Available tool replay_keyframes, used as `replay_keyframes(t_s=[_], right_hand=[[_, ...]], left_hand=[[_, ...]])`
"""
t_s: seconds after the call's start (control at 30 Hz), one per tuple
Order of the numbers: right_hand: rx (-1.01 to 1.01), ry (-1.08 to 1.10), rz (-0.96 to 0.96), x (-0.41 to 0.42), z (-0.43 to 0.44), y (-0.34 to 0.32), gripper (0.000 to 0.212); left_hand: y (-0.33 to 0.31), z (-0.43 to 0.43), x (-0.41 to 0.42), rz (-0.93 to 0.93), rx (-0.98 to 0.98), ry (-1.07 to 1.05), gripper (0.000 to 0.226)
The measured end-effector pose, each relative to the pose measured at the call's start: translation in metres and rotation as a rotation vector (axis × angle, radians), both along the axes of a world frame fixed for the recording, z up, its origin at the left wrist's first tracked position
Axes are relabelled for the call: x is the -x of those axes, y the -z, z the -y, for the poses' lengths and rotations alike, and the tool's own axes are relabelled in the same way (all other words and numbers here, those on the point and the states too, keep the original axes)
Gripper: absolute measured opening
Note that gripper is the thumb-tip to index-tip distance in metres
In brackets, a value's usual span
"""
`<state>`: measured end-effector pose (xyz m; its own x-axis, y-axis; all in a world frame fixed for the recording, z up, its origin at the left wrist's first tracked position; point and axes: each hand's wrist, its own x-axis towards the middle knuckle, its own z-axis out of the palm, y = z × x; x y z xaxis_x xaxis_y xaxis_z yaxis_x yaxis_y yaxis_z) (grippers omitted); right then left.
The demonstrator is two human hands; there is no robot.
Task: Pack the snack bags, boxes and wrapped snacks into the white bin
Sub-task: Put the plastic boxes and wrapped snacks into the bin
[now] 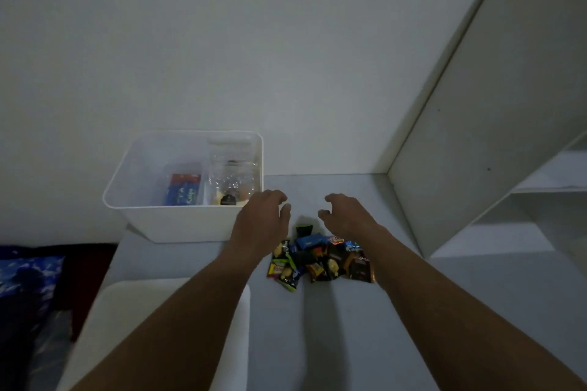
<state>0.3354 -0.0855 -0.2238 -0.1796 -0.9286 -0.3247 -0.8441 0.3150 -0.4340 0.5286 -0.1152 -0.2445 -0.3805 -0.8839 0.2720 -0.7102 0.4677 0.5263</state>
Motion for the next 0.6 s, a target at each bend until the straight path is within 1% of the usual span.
replay_keyframes(t_s=[0.07, 0.13, 0.27, 0.33, 0.4, 0.43, 0.53, 0.6], right_hand=[[-0.026, -0.010, 0.006, 0.018, -0.014, 0.029, 0.056], [-0.050, -0.006, 0.001, 0.034, -0.028, 0.061, 0.061], [-0.063, -0.022, -0.072, 0.053, -0.041, 0.114, 0.076], [-0.082, -0.073, -0.135, 0.056, -0.044, 0.133, 0.077], [-0.084, -0.149, -0.187, 0.056, -0.045, 0.150, 0.076], [-0.059, -0.184, -0.220, 0.056, -0.046, 0.158, 0.073], [0.137, -0.193, -0.328, 0.059, -0.049, 0.176, 0.057], [0.272, -0.177, -0.365, 0.062, -0.048, 0.183, 0.046]], left_hand=[[0.025, -0.015, 0.016, 0.063, -0.058, -0.004, 0.030], [0.051, -0.026, 0.028, 0.137, -0.129, 0.016, 0.037], [0.104, -0.037, 0.046, 0.279, -0.141, 0.034, 0.065], [0.123, -0.039, 0.056, 0.417, -0.189, 0.031, 0.074], [0.138, -0.040, 0.062, 0.528, -0.238, 0.027, 0.074], [0.146, -0.042, 0.064, 0.544, -0.236, 0.021, 0.071], [0.163, -0.043, 0.065, 0.532, -0.158, -0.014, 0.065], [0.172, -0.039, 0.064, 0.519, -0.061, -0.017, 0.059]])
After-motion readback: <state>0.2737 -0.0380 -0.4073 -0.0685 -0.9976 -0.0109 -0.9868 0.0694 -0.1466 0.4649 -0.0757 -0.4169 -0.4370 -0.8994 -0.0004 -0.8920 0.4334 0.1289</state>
